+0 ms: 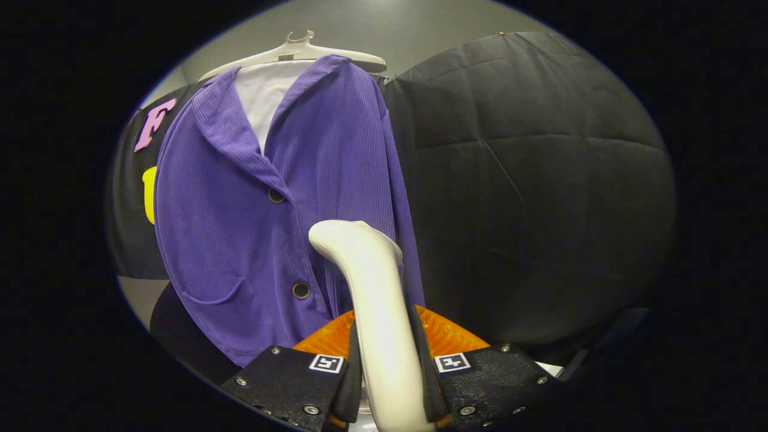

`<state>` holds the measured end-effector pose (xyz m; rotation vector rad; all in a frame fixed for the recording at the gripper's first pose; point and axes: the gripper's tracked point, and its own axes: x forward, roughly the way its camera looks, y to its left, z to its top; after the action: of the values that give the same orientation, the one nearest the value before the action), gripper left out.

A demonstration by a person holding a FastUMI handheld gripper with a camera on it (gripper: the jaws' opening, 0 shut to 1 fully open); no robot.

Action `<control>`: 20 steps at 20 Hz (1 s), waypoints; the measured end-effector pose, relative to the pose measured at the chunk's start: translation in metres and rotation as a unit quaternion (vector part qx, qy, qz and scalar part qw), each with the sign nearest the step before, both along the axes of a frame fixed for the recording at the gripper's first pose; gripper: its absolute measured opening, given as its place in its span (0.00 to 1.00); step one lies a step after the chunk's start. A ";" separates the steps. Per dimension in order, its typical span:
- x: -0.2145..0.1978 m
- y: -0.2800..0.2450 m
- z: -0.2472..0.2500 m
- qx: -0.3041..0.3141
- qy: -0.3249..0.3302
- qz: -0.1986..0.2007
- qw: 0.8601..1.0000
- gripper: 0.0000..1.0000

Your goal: Iron the clothes twice with a garment steamer, once on the left side and once on the right side.

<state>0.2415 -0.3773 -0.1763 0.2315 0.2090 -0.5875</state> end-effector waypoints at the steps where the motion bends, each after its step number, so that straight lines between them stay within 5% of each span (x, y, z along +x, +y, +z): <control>1: -0.002 0.001 -0.009 0.003 0.005 0.003 1.000 0.41; 13: -0.027 0.034 -0.093 0.040 0.073 0.041 0.996 0.41; 20: -0.053 0.052 -0.101 0.055 0.063 0.078 0.993 0.41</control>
<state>0.1887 -0.3251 -0.2773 0.2813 0.3795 -0.4361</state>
